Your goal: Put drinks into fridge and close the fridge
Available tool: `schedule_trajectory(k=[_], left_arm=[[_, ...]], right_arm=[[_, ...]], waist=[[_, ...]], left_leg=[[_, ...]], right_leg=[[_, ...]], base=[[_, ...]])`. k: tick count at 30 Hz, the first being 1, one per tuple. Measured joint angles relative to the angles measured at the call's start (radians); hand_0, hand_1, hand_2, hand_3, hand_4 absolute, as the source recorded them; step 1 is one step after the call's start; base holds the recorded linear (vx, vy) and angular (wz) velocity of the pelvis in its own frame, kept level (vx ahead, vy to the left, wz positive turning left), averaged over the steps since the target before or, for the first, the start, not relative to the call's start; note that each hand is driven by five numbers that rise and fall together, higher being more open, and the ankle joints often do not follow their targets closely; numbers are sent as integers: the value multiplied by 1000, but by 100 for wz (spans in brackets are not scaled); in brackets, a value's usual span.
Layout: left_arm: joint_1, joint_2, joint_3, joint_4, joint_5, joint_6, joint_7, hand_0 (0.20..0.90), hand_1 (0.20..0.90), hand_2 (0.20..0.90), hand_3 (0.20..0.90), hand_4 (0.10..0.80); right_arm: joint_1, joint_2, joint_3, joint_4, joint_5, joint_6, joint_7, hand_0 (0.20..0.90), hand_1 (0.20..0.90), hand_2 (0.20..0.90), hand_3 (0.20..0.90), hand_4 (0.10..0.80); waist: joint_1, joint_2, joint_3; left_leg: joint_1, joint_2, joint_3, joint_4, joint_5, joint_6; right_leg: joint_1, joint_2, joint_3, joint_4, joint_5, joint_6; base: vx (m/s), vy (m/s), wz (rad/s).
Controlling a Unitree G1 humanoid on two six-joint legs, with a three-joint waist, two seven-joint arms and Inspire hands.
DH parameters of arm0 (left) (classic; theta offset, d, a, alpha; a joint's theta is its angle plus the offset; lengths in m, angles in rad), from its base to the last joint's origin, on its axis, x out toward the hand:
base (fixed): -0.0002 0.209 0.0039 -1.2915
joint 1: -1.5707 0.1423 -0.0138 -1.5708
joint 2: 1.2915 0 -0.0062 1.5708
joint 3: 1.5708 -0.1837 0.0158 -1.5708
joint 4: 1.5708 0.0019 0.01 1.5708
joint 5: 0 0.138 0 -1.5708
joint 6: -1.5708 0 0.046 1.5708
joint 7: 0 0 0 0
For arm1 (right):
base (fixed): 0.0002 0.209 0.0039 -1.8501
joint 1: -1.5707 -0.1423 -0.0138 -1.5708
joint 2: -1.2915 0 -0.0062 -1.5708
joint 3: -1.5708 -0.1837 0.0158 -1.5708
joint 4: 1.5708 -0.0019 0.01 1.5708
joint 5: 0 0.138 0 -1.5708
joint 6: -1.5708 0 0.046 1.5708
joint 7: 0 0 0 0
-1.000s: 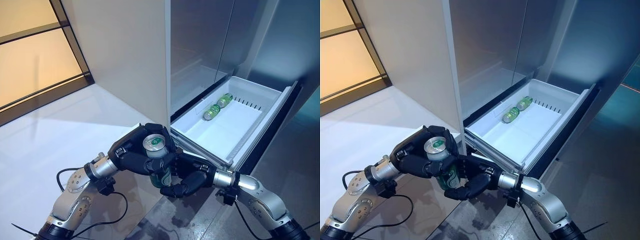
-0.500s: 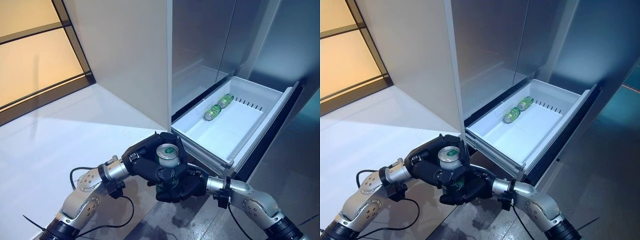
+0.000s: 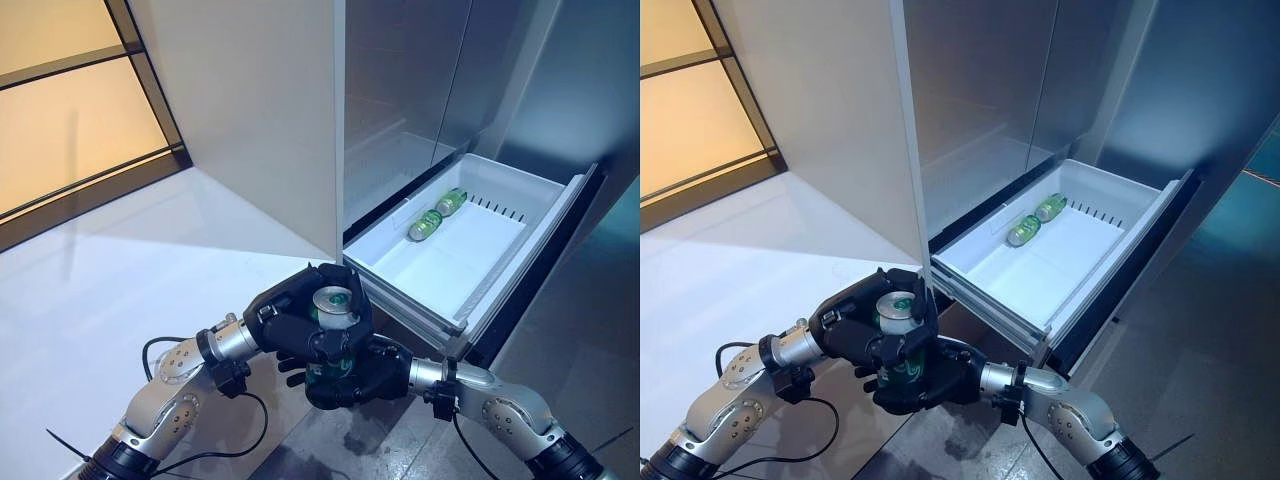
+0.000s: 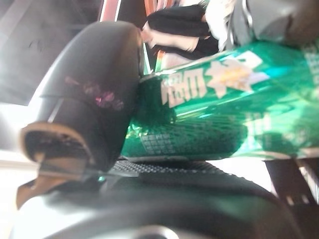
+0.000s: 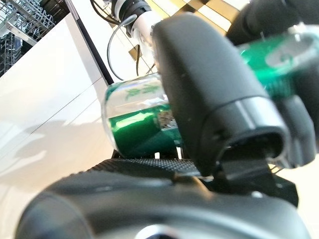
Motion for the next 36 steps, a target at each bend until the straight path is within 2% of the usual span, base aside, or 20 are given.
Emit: schedule_trajectory(k=[17,19,20,25,30,36], left_arm=[[-2,-33,24,5,-8,1,16,300,300,300,200,100],[-8,-33,26,5,-8,0,15,547,547,547,488,388],[-13,-32,31,5,-8,0,14,900,900,900,900,800],[-28,-36,49,4,4,-12,54,900,900,900,900,800],[-42,-84,58,4,31,-89,127,900,900,900,900,800],[-57,-133,121,-10,39,-194,174,900,900,900,900,800]], right_arm=[[-2,-8,15,-28,12,-58,-82,300,300,300,200,100],[-4,-14,13,-38,12,-59,-95,300,300,300,200,100],[-7,-19,11,-48,12,-59,-105,300,300,300,200,100],[-30,-30,0,-70,3,-59,-186,300,300,300,200,100],[-90,-39,-27,-89,-28,-81,-275,300,300,300,200,100],[-139,-64,-167,-68,-163,-125,-405,300,300,300,200,100]], waist=[[-7,0,0],[-7,0,-1],[-7,0,-1],[-8,-1,-1],[-8,-6,2],[1,-21,12]], left_leg=[[0,0,0,0,1,1],[0,0,0,0,1,1],[0,0,0,0,1,1],[0,0,0,0,1,1],[-2,0,-1,0,1,1],[-3,-2,-2,0,1,1]], right_leg=[[0,-1,0,0,1,1],[0,-1,0,0,1,1],[1,-1,0,0,1,1],[1,-1,0,0,1,1],[-1,0,-1,0,1,1],[-1,-1,-2,0,1,1]], base=[[0,0,0],[0,0,0],[0,0,0],[0,0,0],[0,0,0],[0,0,0]])
